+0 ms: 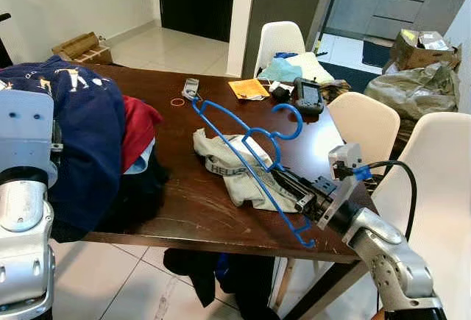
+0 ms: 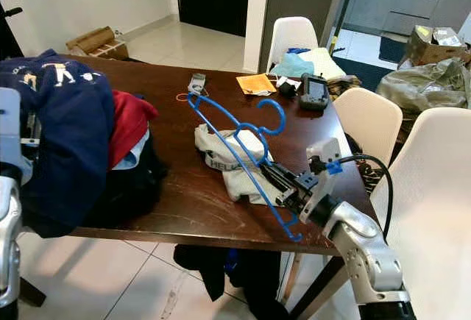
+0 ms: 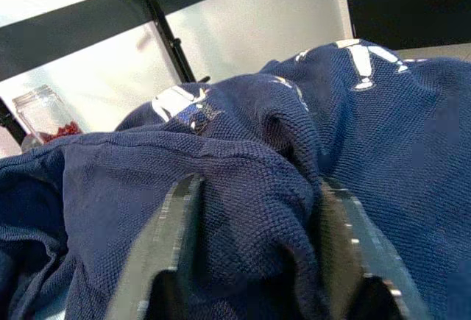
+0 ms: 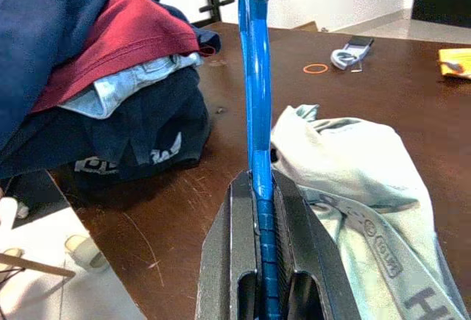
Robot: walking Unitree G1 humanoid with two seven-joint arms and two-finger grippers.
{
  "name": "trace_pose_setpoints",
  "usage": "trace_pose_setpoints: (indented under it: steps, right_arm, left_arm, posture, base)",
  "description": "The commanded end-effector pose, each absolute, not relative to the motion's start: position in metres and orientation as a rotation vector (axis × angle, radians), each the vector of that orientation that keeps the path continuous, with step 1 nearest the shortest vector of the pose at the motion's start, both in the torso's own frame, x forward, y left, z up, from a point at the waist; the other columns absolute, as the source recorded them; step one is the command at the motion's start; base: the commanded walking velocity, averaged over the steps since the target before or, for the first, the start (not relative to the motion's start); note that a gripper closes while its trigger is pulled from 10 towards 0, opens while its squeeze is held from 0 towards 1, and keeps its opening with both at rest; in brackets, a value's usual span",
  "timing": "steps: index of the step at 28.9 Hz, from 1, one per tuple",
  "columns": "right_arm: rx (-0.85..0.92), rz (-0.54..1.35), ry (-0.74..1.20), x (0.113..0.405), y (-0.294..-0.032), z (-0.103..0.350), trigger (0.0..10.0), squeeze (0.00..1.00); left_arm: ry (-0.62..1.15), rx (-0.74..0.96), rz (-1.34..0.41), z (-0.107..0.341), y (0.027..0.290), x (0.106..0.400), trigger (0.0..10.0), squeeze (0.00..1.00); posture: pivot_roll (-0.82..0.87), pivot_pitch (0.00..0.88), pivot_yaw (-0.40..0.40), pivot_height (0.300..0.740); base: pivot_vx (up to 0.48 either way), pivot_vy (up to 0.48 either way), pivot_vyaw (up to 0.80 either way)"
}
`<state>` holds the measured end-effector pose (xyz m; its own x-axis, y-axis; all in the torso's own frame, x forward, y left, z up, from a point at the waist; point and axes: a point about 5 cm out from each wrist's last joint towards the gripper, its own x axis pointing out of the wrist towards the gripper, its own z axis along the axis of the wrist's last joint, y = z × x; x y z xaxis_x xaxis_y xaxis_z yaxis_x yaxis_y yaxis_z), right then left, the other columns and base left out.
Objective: Hang hanger
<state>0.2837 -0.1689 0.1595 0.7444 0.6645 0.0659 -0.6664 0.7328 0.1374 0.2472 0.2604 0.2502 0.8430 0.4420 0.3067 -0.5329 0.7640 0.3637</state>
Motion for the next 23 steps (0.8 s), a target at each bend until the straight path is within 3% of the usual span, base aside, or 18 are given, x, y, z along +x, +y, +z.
trace_pose_setpoints:
  steps: [1,10,13,14,16,17,18,19,21,23]
  right_arm:
    - [0.143,0.705,-0.013,0.284,-0.175,0.160,10.0,0.00]
    - [0.135,0.660,-0.025,0.287,-0.181,0.163,10.0,0.00]
    - [0.127,0.612,-0.034,0.290,-0.187,0.164,10.0,0.00]
    - [0.127,0.612,-0.034,0.290,-0.187,0.164,10.0,0.00]
    - [0.123,0.593,-0.041,0.293,-0.189,0.166,10.0,0.00]
    - [0.123,0.593,-0.041,0.293,-0.189,0.166,10.0,0.00]
    - [0.125,0.586,-0.047,0.294,-0.189,0.167,10.0,0.00]
    - [0.125,0.586,-0.047,0.294,-0.189,0.167,10.0,0.00]
    - [0.130,0.577,-0.056,0.296,-0.189,0.169,10.0,0.00]
    - [0.131,0.574,-0.059,0.297,-0.189,0.169,10.0,0.00]
  left_arm:
    - [-0.183,0.473,0.554,0.246,0.267,0.246,0.0,0.00]
    - [-0.262,0.444,0.503,0.261,0.260,0.256,0.0,0.00]
    - [-0.391,0.451,0.246,0.282,0.216,0.276,0.0,0.00]
    - [-0.391,0.451,0.246,0.282,0.216,0.276,0.0,0.00]
    - [-0.498,0.465,0.070,0.298,0.174,0.284,0.0,0.00]
    - [-0.498,0.465,0.070,0.298,0.174,0.284,0.0,0.00]
    - [-0.545,0.465,0.006,0.304,0.156,0.287,0.0,0.00]
    - [-0.545,0.465,0.006,0.304,0.156,0.287,0.0,0.00]
    - [-0.604,0.454,-0.116,0.309,0.120,0.293,0.0,0.00]
    - [-0.618,0.457,-0.146,0.309,0.111,0.295,0.0,0.00]
  posture:
    - [0.11,0.021,-0.066,0.740]
    - [0.10,0.017,-0.063,0.740]
    - [0.10,0.007,-0.065,0.740]
    - [0.10,0.007,-0.065,0.740]
    - [0.10,0.007,-0.065,0.740]
    - [0.10,0.007,-0.065,0.740]
    - [0.10,0.002,-0.065,0.740]
    - [0.10,0.002,-0.065,0.740]
    - [0.09,0.000,-0.067,0.740]
    - [0.09,0.000,-0.067,0.740]
  base:
    - [0.000,0.000,0.00]
    - [0.000,0.000,0.00]
    - [0.000,0.000,0.00]
    - [0.000,0.000,0.00]
    - [0.000,0.000,0.00]
    - [0.000,0.000,0.00]
    - [0.000,0.000,0.00]
    - [0.000,0.000,0.00]
    - [0.000,0.000,0.00]
    - [0.000,0.000,0.00]
